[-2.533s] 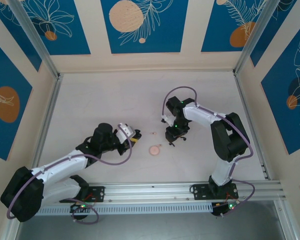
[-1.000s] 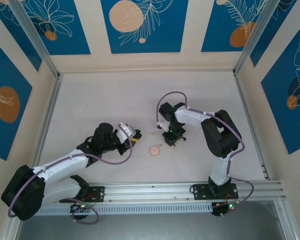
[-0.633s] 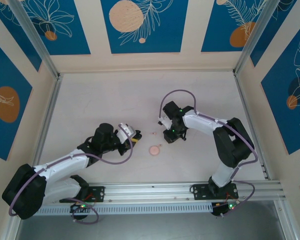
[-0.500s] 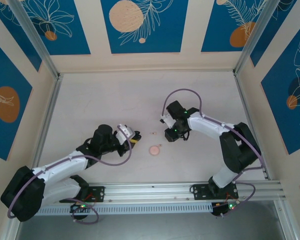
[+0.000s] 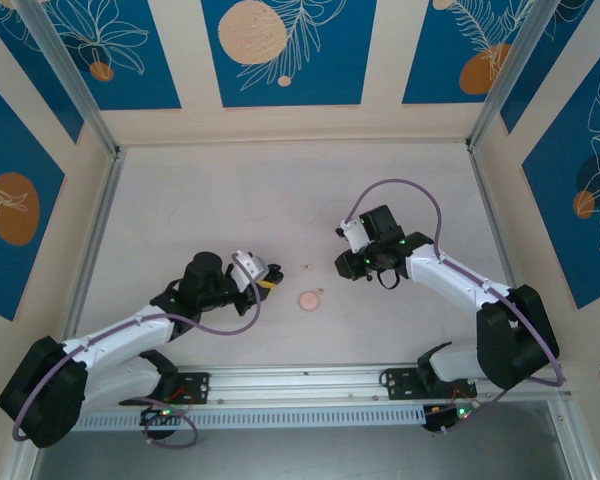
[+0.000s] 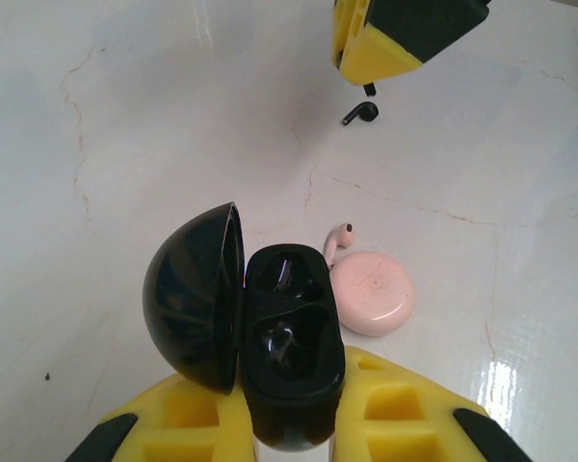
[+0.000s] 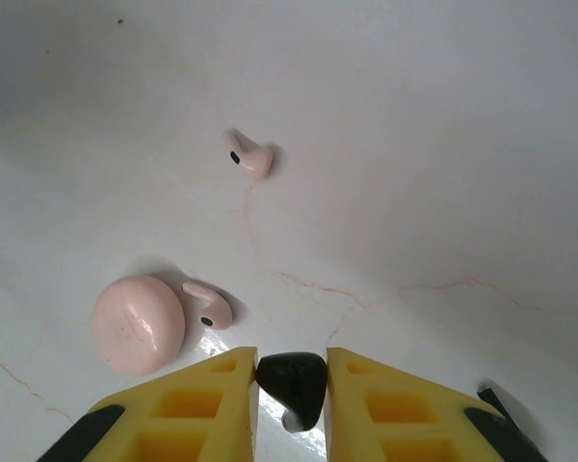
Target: Insert wireless bluetooth earbuds into charging case
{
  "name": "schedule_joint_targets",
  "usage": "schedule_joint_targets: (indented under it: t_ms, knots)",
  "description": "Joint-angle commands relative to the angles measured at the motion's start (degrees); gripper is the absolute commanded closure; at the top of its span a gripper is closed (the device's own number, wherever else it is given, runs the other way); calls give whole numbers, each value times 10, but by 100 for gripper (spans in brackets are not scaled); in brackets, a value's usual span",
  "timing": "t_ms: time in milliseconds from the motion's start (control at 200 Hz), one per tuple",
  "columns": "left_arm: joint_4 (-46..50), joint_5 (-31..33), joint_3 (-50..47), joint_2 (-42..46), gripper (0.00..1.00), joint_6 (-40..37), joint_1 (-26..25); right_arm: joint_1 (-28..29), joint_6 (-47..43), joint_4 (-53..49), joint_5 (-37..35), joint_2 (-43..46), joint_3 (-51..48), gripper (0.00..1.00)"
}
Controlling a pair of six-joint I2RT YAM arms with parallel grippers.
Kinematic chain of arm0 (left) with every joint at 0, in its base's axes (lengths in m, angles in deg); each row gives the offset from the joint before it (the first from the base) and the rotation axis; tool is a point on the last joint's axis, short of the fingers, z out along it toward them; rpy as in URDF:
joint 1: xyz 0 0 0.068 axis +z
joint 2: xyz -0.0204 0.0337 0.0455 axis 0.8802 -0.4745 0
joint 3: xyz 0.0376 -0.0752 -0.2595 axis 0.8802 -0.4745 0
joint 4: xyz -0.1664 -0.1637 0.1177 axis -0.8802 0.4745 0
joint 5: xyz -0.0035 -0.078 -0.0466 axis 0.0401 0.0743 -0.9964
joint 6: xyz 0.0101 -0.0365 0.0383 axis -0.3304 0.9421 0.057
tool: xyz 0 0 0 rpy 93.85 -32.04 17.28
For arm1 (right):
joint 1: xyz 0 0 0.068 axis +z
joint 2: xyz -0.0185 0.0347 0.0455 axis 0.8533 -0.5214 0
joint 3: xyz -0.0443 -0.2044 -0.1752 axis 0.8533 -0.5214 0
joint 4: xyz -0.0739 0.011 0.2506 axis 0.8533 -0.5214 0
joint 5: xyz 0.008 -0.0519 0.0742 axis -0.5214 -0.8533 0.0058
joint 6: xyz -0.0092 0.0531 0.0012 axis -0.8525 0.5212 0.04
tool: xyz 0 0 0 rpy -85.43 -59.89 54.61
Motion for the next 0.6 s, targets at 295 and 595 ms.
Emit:
schedule_joint_targets:
  t_ms: [295, 595]
  knots:
    - [-60, -34, -23, -14, 87, 24, 2, -19, 19, 62, 61, 64, -39, 78]
    - [-93, -62, -23, -45, 87, 23, 3, -26, 26, 101, 92, 103, -65, 79]
